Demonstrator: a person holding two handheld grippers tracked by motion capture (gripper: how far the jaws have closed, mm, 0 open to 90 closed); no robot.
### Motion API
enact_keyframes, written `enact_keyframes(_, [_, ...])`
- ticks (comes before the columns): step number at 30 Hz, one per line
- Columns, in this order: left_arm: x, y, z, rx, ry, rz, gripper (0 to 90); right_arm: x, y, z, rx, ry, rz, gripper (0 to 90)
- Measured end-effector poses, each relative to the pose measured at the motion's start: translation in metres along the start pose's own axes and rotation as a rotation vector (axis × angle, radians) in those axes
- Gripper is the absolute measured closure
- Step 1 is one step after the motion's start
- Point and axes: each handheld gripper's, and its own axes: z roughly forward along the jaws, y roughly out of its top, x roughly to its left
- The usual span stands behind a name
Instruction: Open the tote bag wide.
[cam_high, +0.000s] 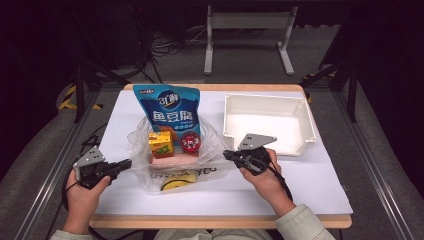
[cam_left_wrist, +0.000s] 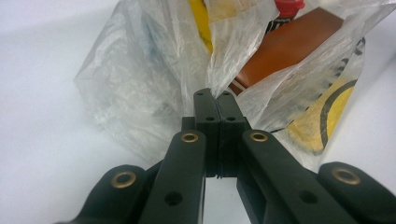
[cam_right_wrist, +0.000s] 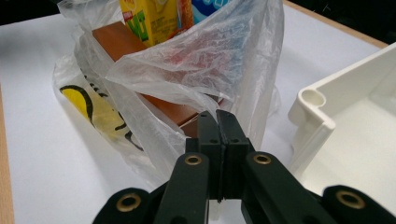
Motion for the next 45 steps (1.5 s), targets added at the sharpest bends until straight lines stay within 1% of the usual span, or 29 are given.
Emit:
enact_keyframes(2, [0.001, -0.001, 0.001, 0.006, -0.003, -0.001, 90.0, 0.001, -0.002, 0.002, 0.010, 0.002, 0.000, 89.7])
enact_keyframes(3, [0.001, -0.003, 0.003, 0.022, -0.009, -0.012, 90.0, 0.001, -0.005, 0.003, 0.022, 0.005, 0.002, 89.7])
enact_keyframes(4, [0.002, -0.004, 0.004, 0.032, -0.013, -0.014, 90.0, 0.001, -0.006, 0.004, 0.030, 0.005, 0.002, 89.8])
enact_keyframes(5, [0.002, -0.005, 0.005, 0.036, -0.015, -0.023, 90.0, 0.001, -0.008, 0.006, 0.042, 0.008, 0.004, 89.8])
enact_keyframes(6, [0.003, -0.006, 0.007, 0.050, -0.024, -0.025, 90.0, 0.001, -0.010, 0.007, 0.049, 0.009, 0.004, 89.8])
enact_keyframes(7, [0.003, -0.006, 0.007, 0.050, -0.024, -0.025, 90.0, 0.000, -0.012, 0.009, 0.059, 0.010, 0.008, 89.8])
enact_keyframes(8, [0.002, -0.008, 0.009, 0.061, -0.026, -0.027, 90.0, 0.000, -0.012, 0.009, 0.059, 0.010, 0.008, 89.8])
enact_keyframes(11, [0.002, -0.013, 0.014, 0.092, -0.037, -0.032, 90.0, -0.001, -0.017, 0.013, 0.087, 0.017, 0.014, 89.9])
enact_keyframes(15, [0.002, -0.016, 0.018, 0.117, -0.040, -0.040, 89.9, -0.002, -0.022, 0.018, 0.124, 0.027, 0.020, 89.9])
enact_keyframes(16, [0.003, -0.017, 0.019, 0.126, -0.040, -0.030, 89.9, -0.002, -0.024, 0.020, 0.138, 0.027, 0.018, 90.0])
enact_keyframes(18, [0.004, -0.019, 0.022, 0.145, -0.032, -0.035, 89.9, -0.002, -0.027, 0.024, 0.164, 0.027, 0.015, 90.0])
enact_keyframes(22, [0.005, -0.022, 0.027, 0.164, -0.034, -0.043, 89.9, -0.003, -0.034, 0.030, 0.219, 0.038, 0.024, 89.9])
enact_keyframes(23, [0.005, -0.023, 0.028, 0.172, -0.044, -0.044, 89.8, -0.003, -0.035, 0.031, 0.229, 0.041, 0.025, 89.9])
enact_keyframes(29, [0.004, -0.024, 0.031, 0.196, -0.062, -0.043, 89.7, -0.002, -0.043, 0.034, 0.277, 0.064, 0.040, 90.0])
enact_keyframes(34, [0.004, -0.025, 0.033, 0.202, -0.063, -0.035, 89.5, -0.002, -0.046, 0.033, 0.288, 0.078, 0.051, 89.9])
enact_keyframes(36, [0.004, -0.026, 0.032, 0.201, -0.067, -0.043, 89.5, -0.003, -0.047, 0.032, 0.286, 0.081, 0.051, 89.9])
enact_keyframes(37, [0.004, -0.026, 0.033, 0.201, -0.074, -0.042, 89.5, -0.003, -0.048, 0.031, 0.287, 0.083, 0.056, 90.0])
enact_keyframes(39, [0.003, -0.026, 0.033, 0.201, -0.074, -0.044, 89.4, -0.003, -0.048, 0.030, 0.287, 0.078, 0.054, 89.9])
enact_keyframes(40, [0.003, -0.026, 0.032, 0.207, -0.075, -0.035, 89.4, -0.003, -0.048, 0.030, 0.288, 0.078, 0.055, 89.9])
enact_keyframes(41, [0.002, -0.026, 0.033, 0.202, -0.074, -0.031, 89.4, -0.003, -0.048, 0.029, 0.287, 0.079, 0.054, 89.9])
enact_keyframes(45, [0.001, -0.026, 0.032, 0.203, -0.073, -0.030, 89.0, -0.003, -0.048, 0.026, 0.282, 0.090, 0.069, 89.9])
